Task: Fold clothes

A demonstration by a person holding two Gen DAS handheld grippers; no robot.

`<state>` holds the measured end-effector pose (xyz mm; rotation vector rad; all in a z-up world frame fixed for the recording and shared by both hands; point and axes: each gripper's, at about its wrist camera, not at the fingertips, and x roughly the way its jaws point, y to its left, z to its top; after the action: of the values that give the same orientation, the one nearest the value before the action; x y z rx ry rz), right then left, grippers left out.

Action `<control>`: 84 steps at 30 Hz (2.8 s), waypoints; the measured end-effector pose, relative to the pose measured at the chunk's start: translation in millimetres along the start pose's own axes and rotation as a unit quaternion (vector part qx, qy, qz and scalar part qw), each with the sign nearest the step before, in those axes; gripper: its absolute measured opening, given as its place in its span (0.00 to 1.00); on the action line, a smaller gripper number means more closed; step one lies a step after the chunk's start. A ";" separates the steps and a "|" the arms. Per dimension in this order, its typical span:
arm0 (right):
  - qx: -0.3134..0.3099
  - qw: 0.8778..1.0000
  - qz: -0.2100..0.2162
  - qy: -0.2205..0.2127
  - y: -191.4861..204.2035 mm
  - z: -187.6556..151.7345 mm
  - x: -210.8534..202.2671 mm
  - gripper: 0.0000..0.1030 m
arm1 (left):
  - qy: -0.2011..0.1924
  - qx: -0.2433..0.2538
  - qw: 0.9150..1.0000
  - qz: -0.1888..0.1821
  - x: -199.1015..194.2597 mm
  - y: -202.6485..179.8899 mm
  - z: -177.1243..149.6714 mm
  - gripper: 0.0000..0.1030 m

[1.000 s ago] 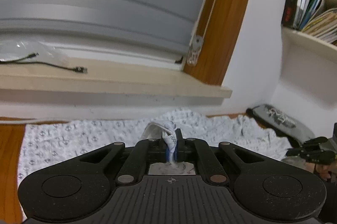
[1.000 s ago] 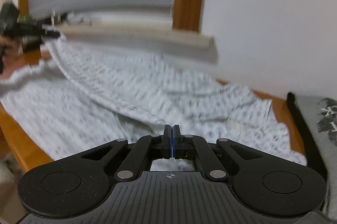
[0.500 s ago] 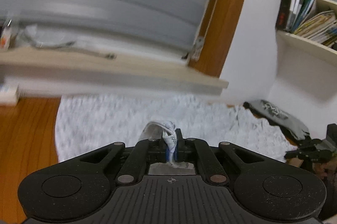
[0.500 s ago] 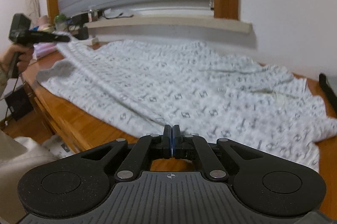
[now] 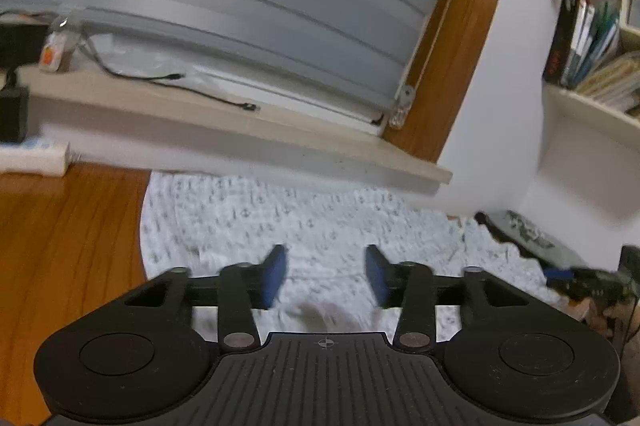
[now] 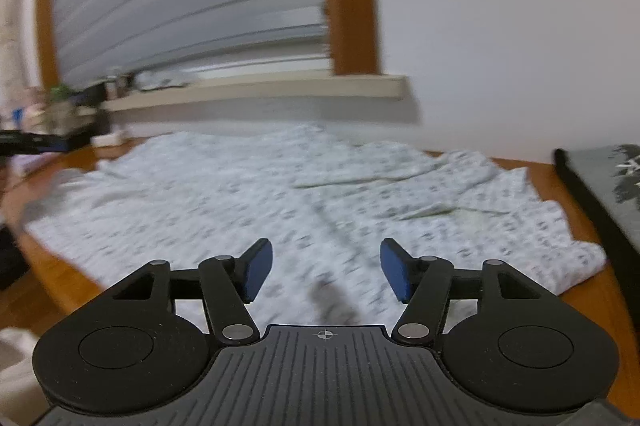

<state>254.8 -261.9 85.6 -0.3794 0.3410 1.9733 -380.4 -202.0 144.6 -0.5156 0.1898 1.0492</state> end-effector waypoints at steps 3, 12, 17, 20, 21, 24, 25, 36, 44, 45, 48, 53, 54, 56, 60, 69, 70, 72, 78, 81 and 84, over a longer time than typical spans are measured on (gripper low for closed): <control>-0.011 0.999 -0.033 0.004 3.3 3.0 16.1 0.58 | 0.046 0.008 0.999 0.007 28.5 4.1 -2.9 0.57; -0.052 0.996 -0.074 0.009 19.2 4.9 48.7 0.62 | 0.109 0.037 0.993 -0.002 47.0 -8.0 -43.7 0.56; -0.068 0.994 -0.086 0.009 24.4 4.8 60.7 0.65 | 0.103 0.039 0.994 -0.002 44.7 -8.9 -45.1 0.49; -0.065 0.994 -0.087 0.018 22.5 2.8 65.4 0.65 | 0.082 0.042 0.996 -0.003 43.2 -10.7 -42.8 0.04; -0.060 0.994 -0.086 0.019 20.7 3.3 65.5 0.65 | 0.067 0.040 0.997 -0.005 39.5 -11.1 -40.7 0.04; -0.046 0.995 -0.086 0.014 14.4 3.9 63.9 0.67 | 0.012 0.037 0.999 0.008 17.8 -13.0 -29.5 0.04; -0.036 0.996 -0.082 0.014 11.2 3.9 63.5 0.67 | -0.003 0.035 0.999 0.010 9.2 -12.6 -25.2 0.04; -0.009 0.998 -0.055 0.029 3.7 3.1 67.4 0.70 | 0.070 0.006 0.997 0.039 11.9 15.8 -38.2 0.48; 0.001 0.998 -0.057 0.026 0.3 2.1 65.9 0.70 | 0.079 0.022 0.996 0.040 44.5 17.1 -20.8 0.62; 0.003 0.998 -0.057 0.025 -0.1 2.0 65.5 0.70 | 0.088 0.029 0.995 0.039 52.1 16.2 -21.1 0.61; 0.006 0.998 -0.059 0.022 -0.9 1.8 64.5 0.70 | 0.101 0.053 0.993 0.037 61.2 10.7 -24.3 0.51; 0.007 0.998 -0.059 0.018 -1.1 1.5 62.8 0.70 | 0.084 0.084 0.992 0.041 56.4 0.5 -25.9 0.08; 0.009 0.998 -0.058 0.018 -1.5 1.5 62.5 0.70 | 0.070 0.083 0.993 0.044 50.8 -1.0 -24.1 0.07; 0.012 0.998 -0.058 0.016 -2.3 1.3 61.8 0.70 | 0.043 0.075 0.995 0.046 37.0 -2.7 -18.5 0.06; 0.013 0.998 -0.058 0.014 -2.6 1.2 61.6 0.71 | 0.038 0.073 0.994 0.069 24.5 0.2 -7.7 0.06; 0.020 0.998 -0.058 0.008 -4.0 0.4 59.4 0.71 | 0.055 0.091 0.992 0.072 60.8 -17.0 -8.9 0.72; 0.020 0.998 -0.060 0.004 -4.0 0.1 57.9 0.71 | 0.050 0.098 0.992 0.064 64.7 -24.2 -6.8 0.75; 0.021 0.997 -0.068 -0.007 -4.8 -0.8 52.1 0.71 | 0.047 0.111 0.992 0.047 79.8 -41.1 -1.8 0.77; 0.021 0.994 -0.110 -0.020 -15.3 -10.3 13.2 0.70 | 0.063 0.128 0.990 -0.018 140.0 -81.7 0.7 0.83; 0.022 0.991 -0.133 -0.009 -28.5 -21.1 -17.3 0.70 | 0.079 0.125 0.988 -0.048 165.3 -94.7 -5.5 0.93; 0.022 0.988 -0.153 0.009 -39.3 -34.6 -43.7 0.66 | 0.094 0.128 0.985 -0.073 180.8 -103.6 -17.0 0.97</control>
<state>311.9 -295.5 69.4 -0.3960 0.3173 1.6613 -199.8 -110.6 92.1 -0.3891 0.4408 0.8178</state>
